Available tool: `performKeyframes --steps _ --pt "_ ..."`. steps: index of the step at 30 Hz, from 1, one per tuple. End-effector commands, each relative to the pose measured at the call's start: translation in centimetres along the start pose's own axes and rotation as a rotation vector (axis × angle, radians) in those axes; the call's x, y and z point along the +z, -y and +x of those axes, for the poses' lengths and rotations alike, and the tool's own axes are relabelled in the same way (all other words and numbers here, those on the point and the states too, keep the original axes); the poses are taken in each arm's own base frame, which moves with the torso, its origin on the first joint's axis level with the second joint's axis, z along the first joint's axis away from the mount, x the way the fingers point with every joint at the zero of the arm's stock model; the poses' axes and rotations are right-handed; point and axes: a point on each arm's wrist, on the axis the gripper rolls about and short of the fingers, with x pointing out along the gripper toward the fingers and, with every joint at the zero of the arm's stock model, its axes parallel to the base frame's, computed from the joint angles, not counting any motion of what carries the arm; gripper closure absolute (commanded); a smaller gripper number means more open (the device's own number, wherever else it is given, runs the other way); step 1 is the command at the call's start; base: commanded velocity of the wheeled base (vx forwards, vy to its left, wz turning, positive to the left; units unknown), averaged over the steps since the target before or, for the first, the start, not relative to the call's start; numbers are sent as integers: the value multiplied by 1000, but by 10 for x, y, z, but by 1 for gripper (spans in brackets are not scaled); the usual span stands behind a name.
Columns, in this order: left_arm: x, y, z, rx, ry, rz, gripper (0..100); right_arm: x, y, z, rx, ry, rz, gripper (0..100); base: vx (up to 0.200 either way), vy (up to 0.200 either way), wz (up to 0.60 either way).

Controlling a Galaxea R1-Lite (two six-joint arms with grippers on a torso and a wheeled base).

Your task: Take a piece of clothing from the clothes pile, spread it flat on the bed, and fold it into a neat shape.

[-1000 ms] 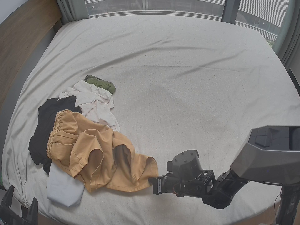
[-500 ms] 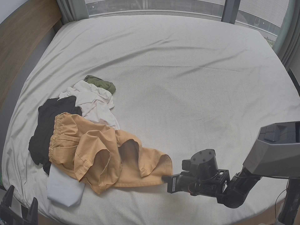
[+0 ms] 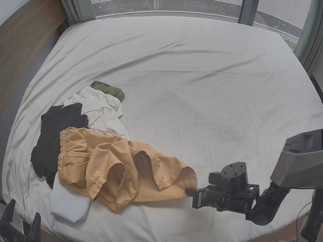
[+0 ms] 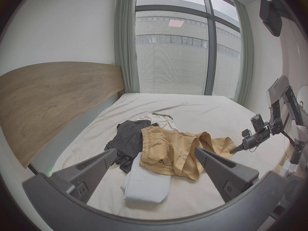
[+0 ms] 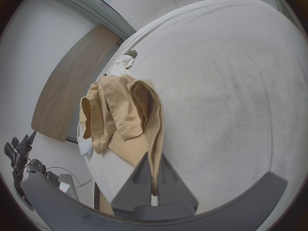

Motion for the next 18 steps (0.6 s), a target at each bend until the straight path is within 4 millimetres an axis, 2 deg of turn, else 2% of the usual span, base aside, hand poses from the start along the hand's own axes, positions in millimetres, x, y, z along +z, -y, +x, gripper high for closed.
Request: performKeyframes --steps 1,18 --pt "-5 0 0 0 -2 0 0 0 8 -9 -19 10 5 100 0 0 0" --pt "-5 0 0 1 -2 0 0 -10 47 -50 -93 100 35 100 0 0 0"
